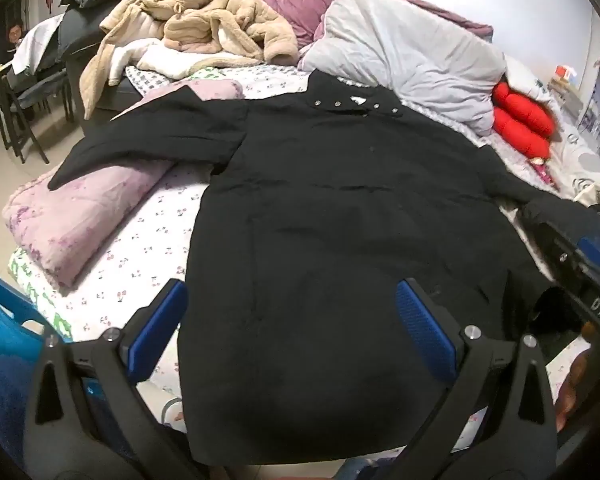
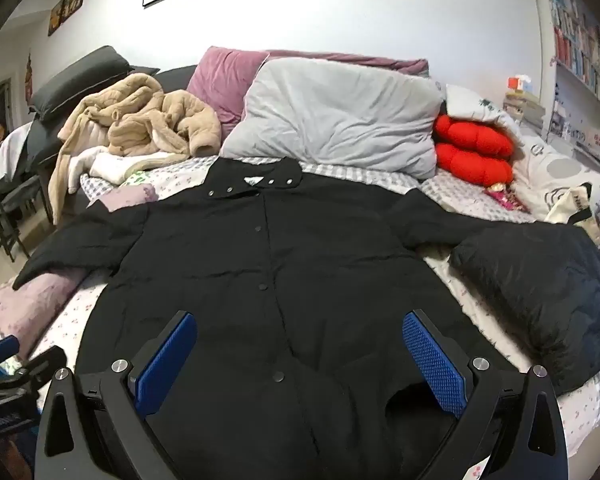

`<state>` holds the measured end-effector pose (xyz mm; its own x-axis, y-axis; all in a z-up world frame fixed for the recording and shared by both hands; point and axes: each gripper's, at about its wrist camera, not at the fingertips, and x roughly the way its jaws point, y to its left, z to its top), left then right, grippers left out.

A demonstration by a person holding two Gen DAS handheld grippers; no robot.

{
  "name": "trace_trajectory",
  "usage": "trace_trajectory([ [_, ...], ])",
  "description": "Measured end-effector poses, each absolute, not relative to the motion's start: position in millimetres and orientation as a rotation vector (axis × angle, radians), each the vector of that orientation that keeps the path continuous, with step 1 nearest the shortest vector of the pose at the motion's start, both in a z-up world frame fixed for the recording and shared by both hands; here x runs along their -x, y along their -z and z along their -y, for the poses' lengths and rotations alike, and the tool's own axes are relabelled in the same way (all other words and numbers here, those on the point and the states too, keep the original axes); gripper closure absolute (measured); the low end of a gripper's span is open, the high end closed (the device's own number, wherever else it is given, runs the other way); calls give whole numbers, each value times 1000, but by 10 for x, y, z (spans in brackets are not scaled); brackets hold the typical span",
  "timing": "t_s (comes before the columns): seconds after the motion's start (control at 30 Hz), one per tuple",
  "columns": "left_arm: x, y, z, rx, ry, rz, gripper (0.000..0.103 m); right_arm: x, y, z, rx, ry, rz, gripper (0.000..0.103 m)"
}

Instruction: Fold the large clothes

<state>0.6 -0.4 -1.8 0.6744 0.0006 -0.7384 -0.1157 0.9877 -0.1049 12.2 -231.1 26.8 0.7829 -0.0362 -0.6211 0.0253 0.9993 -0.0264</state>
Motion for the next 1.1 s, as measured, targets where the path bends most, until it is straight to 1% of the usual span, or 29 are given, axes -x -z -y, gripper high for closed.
trace_trajectory([
  [0.2, -44, 6, -150, 183, -45, -821, 0, -133, -216, 2315, 47, 69, -696, 0],
  [0.23, -35, 36, -100, 175, -45, -810, 0, -133, -210, 2327, 38, 61, -702, 0],
  [0.3, -5, -27, -69, 195, -34, -851, 0, -125, -198, 2348, 26, 58, -708, 0],
  [0.4, 13, 3, 12, 177, -18, -834, 0, -120, -207, 2358, 42, 80, -703, 0],
  [0.43, 38, 87, 65, 160, -18, -811, 0, -119, -205, 2364, 44, 80, -705, 0],
  [0.57, 67, 90, 134, 160, 2, -815, 0, -147, -174, 2381, 38, 87, -736, 0],
  [0.83, 63, 127, 189, 147, 29, -902, 0, -128, -171, 2390, 47, 109, -744, 0],
  [1.1, 74, 133, 226, 172, 59, -920, 0, -134, -174, 2379, 37, 97, -755, 0],
])
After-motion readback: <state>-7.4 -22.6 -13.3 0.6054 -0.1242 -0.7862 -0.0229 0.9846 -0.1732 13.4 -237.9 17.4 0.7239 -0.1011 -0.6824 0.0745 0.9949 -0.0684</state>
